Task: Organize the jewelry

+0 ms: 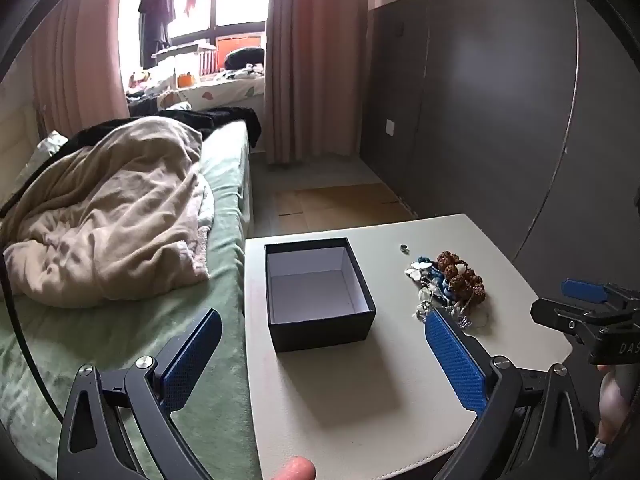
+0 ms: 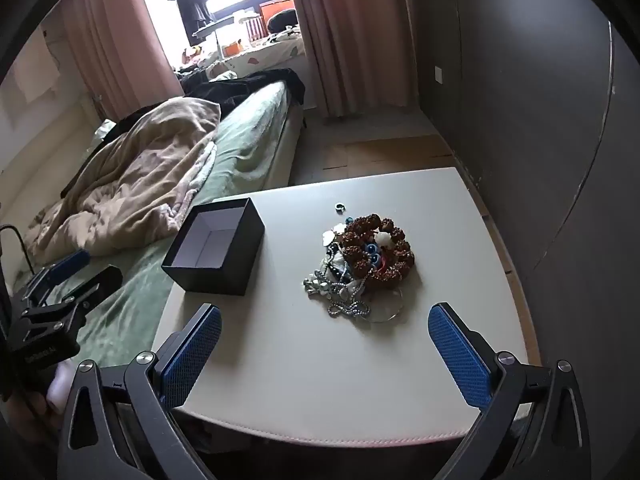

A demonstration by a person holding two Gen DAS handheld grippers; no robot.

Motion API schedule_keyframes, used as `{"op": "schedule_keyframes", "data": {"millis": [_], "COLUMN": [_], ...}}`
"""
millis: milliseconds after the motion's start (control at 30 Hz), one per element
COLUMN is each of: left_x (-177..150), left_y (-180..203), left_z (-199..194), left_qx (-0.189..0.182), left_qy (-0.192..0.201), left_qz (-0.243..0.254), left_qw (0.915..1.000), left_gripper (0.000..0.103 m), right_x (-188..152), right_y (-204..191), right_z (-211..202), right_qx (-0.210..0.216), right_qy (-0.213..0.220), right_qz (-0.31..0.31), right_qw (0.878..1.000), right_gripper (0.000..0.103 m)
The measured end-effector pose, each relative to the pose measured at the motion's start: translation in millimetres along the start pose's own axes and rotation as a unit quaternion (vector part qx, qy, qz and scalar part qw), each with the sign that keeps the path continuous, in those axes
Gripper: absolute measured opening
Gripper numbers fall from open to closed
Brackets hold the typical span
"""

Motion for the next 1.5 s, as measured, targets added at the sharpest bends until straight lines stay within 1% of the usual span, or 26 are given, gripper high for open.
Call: {"op": "schedule_keyframes", "data": {"millis": [67,100,267,333,967,1100,1300,1500], "left_x": [-0.5,3.5,10.0,2.1,0.6,-0.2,-0.1,1.7], "left_y": [1.6,-5.0,-14.2,-2.7,-1.1,-2.8,-4.9,-7.0], "left_z": [0.1,0.6,8.0,-1.0,0.4,2.1,1.8,-1.2], "left_qx": [-0.001,-0.007,-0.009,0.001,0.008,0.006,0.003,0.005], "left_qy": [-0.002,-0.005,-0.011,0.006,0.008,0.004,0.007,0.012], "left_qz": [-0.002,-0.012,-0.014,-0.005,-0.002,-0.004,0.000,-0.007], "left_qw": [1.0000,0.9999,0.9998,1.0000,0.9999,1.0000,1.0000,0.9999], "left_gripper": [0.102,0.102,0.102,0.102,0.102,0.102,0.102,0.102], "right_x": [0.9,0.8,-0.3,-1.1,5.8,7.2,7.8,8.2], "right_y": [1.0,0.9,0.1,-2.2,2.0,3.1,3.3,4.4], "right_z": [-0.8,-0.6,-0.9,-2.1,-7.4,-11.2,-12.5,-14.5], "right_qx": [0.008,0.009,0.004,0.004,-0.004,-0.002,-0.003,-0.001], "right_qy": [0.002,0.000,0.003,0.004,0.023,0.027,0.028,0.030], "right_qz": [0.005,0.006,0.002,0.001,-0.010,-0.005,-0.003,0.002], "right_qw": [1.000,1.000,1.000,1.000,1.000,1.000,1.000,1.000], "right_gripper": [0.103,0.103,0.103,0.103,0.103,0.103,0.103,0.103]}}
Point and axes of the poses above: each gripper's, at about its wrist camera, not at the fingertips, and z roughly the way its jaws point, y to its right, x to its top, the point moved 9 cm from there along z, roughly the way its jaws point, and after that the axes turned 2 degrees about y, right-handed, at the moved point
